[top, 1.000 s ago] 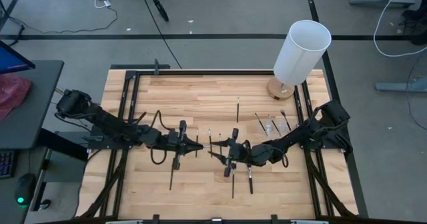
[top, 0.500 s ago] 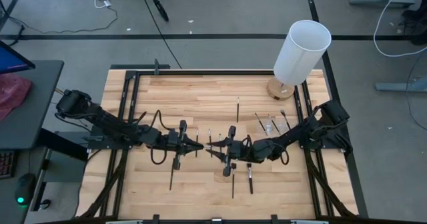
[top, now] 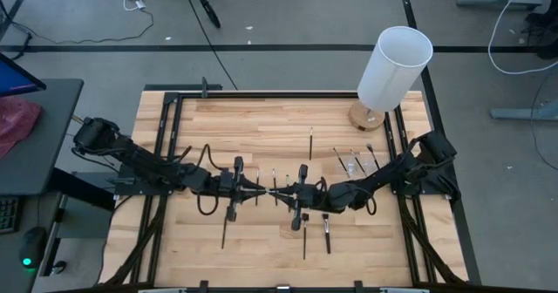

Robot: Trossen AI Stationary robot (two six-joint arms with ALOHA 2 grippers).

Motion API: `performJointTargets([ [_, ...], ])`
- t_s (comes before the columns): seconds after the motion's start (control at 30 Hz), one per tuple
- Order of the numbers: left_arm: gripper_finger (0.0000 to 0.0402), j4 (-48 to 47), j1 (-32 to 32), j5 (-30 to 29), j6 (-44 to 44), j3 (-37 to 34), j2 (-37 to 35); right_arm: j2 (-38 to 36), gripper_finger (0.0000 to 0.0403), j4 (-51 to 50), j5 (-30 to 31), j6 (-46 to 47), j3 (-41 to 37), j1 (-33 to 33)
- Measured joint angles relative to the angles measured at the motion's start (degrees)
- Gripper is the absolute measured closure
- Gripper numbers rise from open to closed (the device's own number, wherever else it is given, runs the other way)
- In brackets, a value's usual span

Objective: Put items in baskets/containers
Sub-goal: Put the black eyeshadow brush into the transparent organizer

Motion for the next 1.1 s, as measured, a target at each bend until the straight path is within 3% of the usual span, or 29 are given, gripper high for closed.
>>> performJointTargets([
  [0.13, 0.0316, -2.0, 0.0, -0.1, 0.1, 0.1, 0.0, -2.5, 0.0397, -8.4, 3.2, 2.5, 0.0, 0.7],
  [0.3, 0.0268, -3.4, -0.2, 0.0, 0.1, 0.1, -0.1, -10.5, 0.0396, -29.0, 7.9, 11.6, 0.0, 2.7],
  [0.5, 0.0230, -9.8, -0.1, -2.4, -0.7, 0.1, -0.1, -23.0, 0.0397, -53.1, 8.1, 25.1, 0.0, 5.4],
  [0.7, 0.0224, -12.0, -0.1, -2.5, -2.7, 0.1, -0.1, -36.5, 0.0398, -83.9, 1.7, 46.4, 0.1, 5.1],
  [0.87, 0.0224, -12.2, -0.1, -3.9, -2.0, 0.1, -0.1, -44.1, 0.0398, -109.5, -7.3, 61.0, 6.5, 4.3],
  [1.1, 0.0224, -12.3, -0.1, -5.5, -1.3, 0.0, -0.1, -45.2, 0.0398, -136.0, -6.0, 73.1, 17.2, 4.1],
])
